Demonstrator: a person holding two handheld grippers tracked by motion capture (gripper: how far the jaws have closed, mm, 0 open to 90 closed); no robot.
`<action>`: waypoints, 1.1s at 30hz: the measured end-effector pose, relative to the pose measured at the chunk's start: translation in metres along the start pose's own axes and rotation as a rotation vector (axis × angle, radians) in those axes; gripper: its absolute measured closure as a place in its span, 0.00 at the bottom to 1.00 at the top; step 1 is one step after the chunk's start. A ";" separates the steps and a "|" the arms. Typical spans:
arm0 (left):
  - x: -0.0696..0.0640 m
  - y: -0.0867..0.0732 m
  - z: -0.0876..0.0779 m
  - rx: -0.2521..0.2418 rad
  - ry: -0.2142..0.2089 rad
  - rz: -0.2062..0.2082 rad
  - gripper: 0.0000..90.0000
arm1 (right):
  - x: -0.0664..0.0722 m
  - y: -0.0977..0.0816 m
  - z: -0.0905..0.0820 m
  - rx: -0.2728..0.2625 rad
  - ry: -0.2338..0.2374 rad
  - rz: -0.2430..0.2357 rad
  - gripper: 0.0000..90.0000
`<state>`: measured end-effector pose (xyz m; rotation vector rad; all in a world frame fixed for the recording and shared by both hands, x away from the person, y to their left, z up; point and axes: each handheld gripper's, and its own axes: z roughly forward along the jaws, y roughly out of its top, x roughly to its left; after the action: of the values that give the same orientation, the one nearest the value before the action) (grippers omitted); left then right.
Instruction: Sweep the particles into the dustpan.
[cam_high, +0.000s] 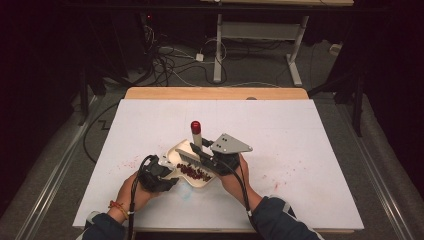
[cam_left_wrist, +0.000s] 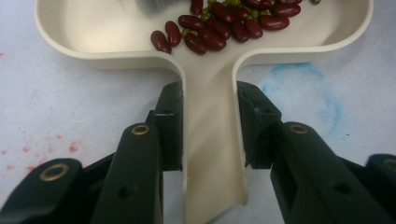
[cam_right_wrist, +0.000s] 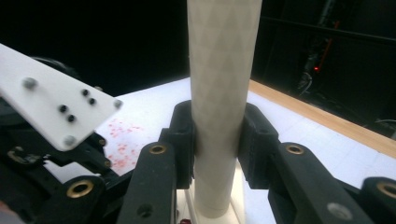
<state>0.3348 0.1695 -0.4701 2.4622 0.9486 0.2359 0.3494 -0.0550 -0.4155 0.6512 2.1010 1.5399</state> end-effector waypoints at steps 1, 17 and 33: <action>-0.001 0.000 0.000 -0.001 0.000 0.001 0.70 | 0.001 0.001 -0.001 -0.002 0.005 0.002 0.78; -0.004 -0.012 -0.008 0.011 -0.006 0.038 0.70 | -0.035 0.013 -0.062 -0.022 -0.016 -0.014 0.78; -0.022 -0.026 -0.019 0.055 -0.029 0.116 0.70 | -0.052 -0.012 -0.153 0.072 -0.009 -0.005 0.78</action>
<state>0.2969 0.1781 -0.4659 2.5674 0.8112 0.2155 0.2959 -0.2033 -0.3806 0.6761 2.1584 1.4617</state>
